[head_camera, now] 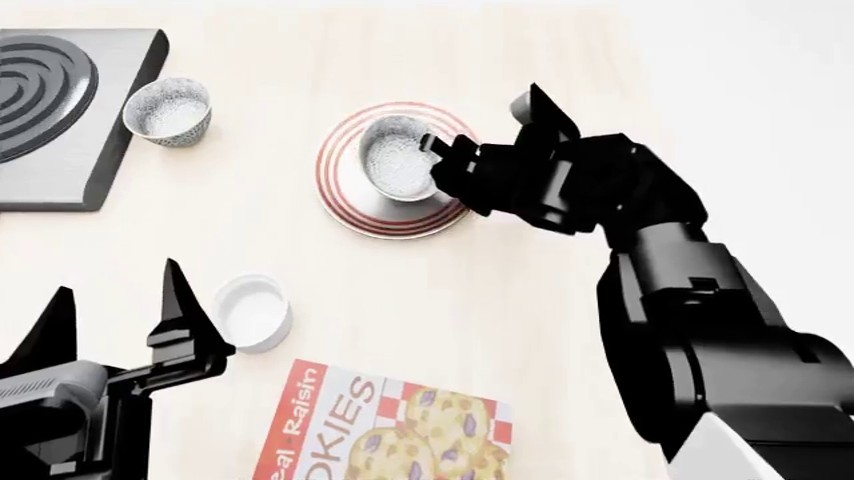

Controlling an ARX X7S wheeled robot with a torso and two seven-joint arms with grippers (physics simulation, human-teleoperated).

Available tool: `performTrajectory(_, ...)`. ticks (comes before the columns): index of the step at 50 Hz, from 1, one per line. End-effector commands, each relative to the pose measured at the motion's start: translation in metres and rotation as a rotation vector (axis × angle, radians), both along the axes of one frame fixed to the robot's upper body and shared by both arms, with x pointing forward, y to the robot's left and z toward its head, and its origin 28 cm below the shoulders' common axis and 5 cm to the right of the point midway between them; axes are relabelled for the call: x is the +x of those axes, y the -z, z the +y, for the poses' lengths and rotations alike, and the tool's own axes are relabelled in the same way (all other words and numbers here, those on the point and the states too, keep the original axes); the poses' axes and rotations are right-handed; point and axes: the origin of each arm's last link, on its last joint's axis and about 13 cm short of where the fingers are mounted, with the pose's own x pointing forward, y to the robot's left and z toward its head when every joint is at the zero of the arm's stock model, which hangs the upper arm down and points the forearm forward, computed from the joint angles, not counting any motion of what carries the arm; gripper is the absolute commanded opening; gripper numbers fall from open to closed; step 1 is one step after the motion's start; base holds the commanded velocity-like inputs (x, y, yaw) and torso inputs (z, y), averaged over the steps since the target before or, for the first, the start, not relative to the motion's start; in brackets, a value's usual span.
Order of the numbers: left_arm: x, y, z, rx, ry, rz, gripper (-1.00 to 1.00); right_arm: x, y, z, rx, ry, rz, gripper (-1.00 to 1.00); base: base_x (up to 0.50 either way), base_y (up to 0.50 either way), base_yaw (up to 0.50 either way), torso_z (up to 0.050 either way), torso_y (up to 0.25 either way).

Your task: Pick the akita bowl next to the cookies box and place it on the plate.

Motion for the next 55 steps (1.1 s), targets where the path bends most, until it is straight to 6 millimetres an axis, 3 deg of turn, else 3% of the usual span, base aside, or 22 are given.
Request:
performTrajectory(1,-0.001,0.0,-0.002,-0.009,0.012,-0.004,1.0,0.003,-0.01,0.0,0.104,0.045,-0.025,-1.0,0.0,0.0,0.0,0.0,0.0)
performTrajectory(14,-0.001,0.002,-0.001,-0.013,0.013,0.0,1.0,0.004,-0.01,0.002,0.048,0.057,-0.044,-1.0,0.0,0.0,0.0,0.0,0.0)
performTrajectory(15,-0.001,0.002,-0.002,-0.013,0.013,0.0,1.0,0.003,-0.007,0.002,0.027,0.043,-0.04,1.0,0.0,0.0,0.0,0.0,0.0)
performTrajectory(33,-0.001,0.001,-0.002,-0.016,0.01,-0.002,1.0,0.004,-0.008,0.001,-0.053,0.025,-0.066,1.0,0.0,0.0,0.0,0.0,0.0)
performTrajectory(46,0.001,0.0,-0.003,-0.012,0.008,-0.006,1.0,0.01,-0.05,-0.012,-0.119,-0.074,-0.312,1.0,0.0,0.0,0.0,0.0,0.0)
performTrajectory(47,0.002,0.0,-0.003,-0.009,0.01,-0.006,1.0,0.001,-0.013,-0.025,-0.079,-0.036,-0.139,1.0,0.0,0.0,0.0,0.0,0.0)
performTrajectory(48,0.001,0.0,-0.004,-0.007,0.012,-0.007,1.0,-0.009,0.008,-0.008,-0.046,-0.149,-0.082,1.0,0.0,0.0,0.0,0.0,0.0)
performTrajectory(50,0.001,-0.001,-0.005,-0.002,0.015,-0.011,1.0,-0.029,-0.002,-0.02,-0.062,-0.196,-0.066,1.0,0.0,0.0,0.0,0.0,0.0)
performTrajectory(55,0.007,-0.002,-0.006,0.013,0.028,-0.02,1.0,-0.096,-0.049,-0.05,-0.072,-0.164,-0.453,1.0,0.0,0.0,0.0,0.0,0.0)
